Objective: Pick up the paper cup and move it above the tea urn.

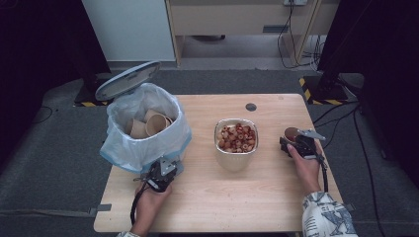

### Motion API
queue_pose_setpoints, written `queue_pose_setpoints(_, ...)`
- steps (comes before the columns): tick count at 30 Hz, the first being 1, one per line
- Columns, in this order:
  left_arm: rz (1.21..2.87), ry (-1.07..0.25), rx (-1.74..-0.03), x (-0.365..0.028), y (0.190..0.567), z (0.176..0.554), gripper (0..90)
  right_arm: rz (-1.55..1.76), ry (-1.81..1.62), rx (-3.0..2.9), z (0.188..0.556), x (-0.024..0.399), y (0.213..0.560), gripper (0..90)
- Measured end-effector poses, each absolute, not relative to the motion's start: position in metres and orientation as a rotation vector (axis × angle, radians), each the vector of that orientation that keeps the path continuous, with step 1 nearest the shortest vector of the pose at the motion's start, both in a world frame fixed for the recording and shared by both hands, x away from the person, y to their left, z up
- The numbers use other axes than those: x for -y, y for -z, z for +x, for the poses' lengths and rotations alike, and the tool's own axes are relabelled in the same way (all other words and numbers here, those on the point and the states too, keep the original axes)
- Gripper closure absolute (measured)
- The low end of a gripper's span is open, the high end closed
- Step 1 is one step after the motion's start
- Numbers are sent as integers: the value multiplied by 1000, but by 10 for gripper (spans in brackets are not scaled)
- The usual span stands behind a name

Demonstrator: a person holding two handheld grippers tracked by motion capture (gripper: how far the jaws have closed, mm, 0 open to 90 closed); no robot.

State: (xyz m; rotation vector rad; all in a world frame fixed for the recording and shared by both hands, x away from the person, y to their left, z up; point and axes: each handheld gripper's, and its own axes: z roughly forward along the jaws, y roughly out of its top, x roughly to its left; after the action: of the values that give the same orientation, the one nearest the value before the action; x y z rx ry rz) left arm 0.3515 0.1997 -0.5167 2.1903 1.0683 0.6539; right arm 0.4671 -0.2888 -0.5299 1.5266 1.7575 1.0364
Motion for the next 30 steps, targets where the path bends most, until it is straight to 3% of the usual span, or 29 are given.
queue_pose_setpoints(10, 2190, -655, -1068, -200, 517, 352, 897, 1461, -1051, -1809, 463, 290, 523, 298)
queue_pose_setpoints(30, 2192, -659, -1070, -199, 517, 351, 897, 1138, -1029, -1963, 454, 286, 431, 308)
